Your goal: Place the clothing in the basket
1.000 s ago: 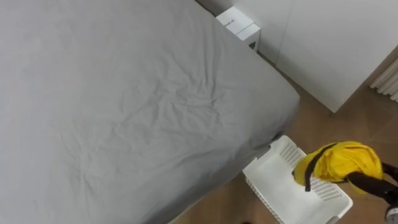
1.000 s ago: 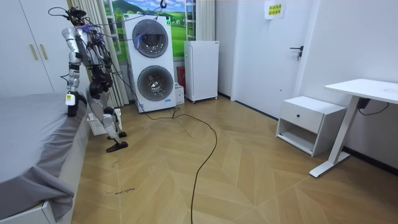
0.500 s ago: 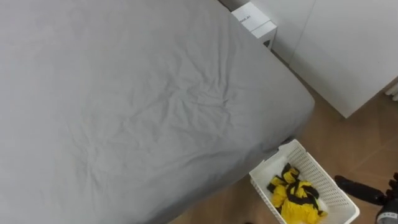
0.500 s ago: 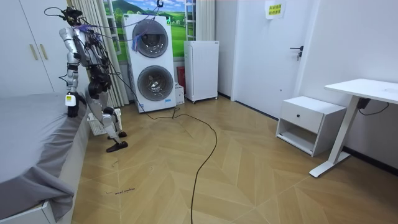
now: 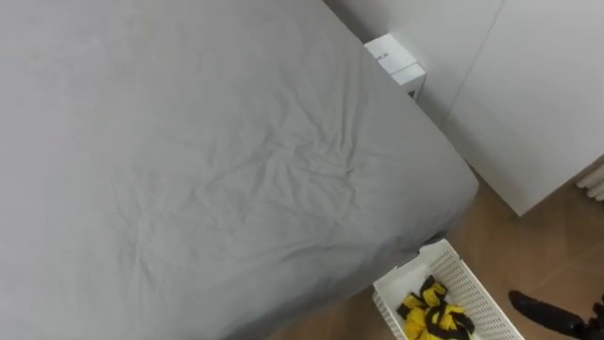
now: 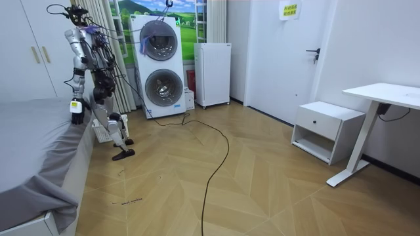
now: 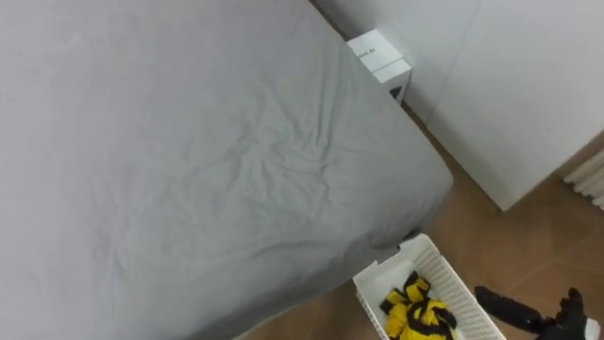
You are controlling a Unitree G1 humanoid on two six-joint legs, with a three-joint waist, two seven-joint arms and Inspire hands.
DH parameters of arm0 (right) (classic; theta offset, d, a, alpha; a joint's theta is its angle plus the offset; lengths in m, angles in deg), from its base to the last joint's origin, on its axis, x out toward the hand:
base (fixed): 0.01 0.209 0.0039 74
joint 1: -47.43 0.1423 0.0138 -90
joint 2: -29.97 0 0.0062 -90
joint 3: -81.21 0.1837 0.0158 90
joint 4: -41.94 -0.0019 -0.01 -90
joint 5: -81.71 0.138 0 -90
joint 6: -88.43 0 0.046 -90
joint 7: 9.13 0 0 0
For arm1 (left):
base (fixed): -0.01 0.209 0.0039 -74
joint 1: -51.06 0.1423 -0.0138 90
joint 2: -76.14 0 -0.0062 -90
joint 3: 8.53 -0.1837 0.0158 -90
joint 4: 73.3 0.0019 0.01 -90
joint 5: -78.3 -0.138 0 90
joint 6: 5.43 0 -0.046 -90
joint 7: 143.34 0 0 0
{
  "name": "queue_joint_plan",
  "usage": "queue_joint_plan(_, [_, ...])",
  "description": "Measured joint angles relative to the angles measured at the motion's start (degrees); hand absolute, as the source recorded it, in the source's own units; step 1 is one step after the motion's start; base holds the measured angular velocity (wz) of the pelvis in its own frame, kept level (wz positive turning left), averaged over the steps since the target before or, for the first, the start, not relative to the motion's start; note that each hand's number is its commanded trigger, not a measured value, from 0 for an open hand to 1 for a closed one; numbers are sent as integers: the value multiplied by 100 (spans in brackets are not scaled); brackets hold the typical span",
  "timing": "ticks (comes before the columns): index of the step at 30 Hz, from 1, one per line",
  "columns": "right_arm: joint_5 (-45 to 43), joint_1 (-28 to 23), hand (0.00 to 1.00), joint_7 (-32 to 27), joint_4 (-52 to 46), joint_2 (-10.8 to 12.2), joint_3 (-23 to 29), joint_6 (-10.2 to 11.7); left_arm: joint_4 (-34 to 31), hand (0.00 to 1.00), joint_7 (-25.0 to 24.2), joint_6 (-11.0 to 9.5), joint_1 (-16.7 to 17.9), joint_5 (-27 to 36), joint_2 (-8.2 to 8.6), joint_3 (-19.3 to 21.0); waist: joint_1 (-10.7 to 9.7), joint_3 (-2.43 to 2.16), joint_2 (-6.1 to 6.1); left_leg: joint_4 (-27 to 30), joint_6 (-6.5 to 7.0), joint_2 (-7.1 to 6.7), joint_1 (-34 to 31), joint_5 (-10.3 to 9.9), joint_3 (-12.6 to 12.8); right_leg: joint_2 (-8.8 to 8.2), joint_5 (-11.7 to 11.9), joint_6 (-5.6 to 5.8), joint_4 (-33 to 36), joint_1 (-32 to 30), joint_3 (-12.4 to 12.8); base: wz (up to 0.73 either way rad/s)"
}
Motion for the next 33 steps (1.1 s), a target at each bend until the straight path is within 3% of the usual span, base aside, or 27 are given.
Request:
queue_joint_plan(3, [262,-130,0,128,20,120,-106,3,-55,0,48,-82,60,-47,10,0,50,18,-72,-28,0,-17,65,0,-181,-40,-27,0,-49,166,-193,31])
queue_joint_plan(7, [510,-179,0,481,469,317,-374,-10,-125,0,108,-282,103,-51,32,5,216,-34,-210,-34,-3,-22,183,0,-373,-67,-30,-6,-212,463,-411,29])
queue_joint_plan(13, [345,-43,0,768,1016,454,-507,-10,-103,0,127,-420,75,-313,149,424,455,-52,-328,-37,-3,-86,285,0,-828,-131,-82,11,-400,855,-819,37])
queue_joint_plan(18, [333,-11,0,835,1342,489,-761,-127,-81,0,141,-424,121,-341,195,552,683,-13,-383,-42,-2,-147,324,0,-1104,-195,-148,33,-455,1073,-1103,33])
queue_joint_plan(21, [308,5,0,911,1531,524,-954,-167,-16,0,149,-424,95,-455,268,840,859,5,-416,-51,-1,-162,331,1,-1262,-204,-148,35,-490,1169,-1252,31])
queue_joint_plan(28, [-269,5,0,1298,1842,520,-1355,-257,-1,0,175,-420,187,-912,371,1097,1067,1,-459,-44,0,-240,317,1,-1632,-270,-196,79,-498,1370,-1686,33])
queue_joint_plan(33, [-943,-23,0,1475,1989,563,-1747,-319,51,0,224,-424,206,-1029,373,1085,1132,-1,-468,-37,0,-241,380,1,-1711,-269,-196,80,-490,1475,-1728,13])
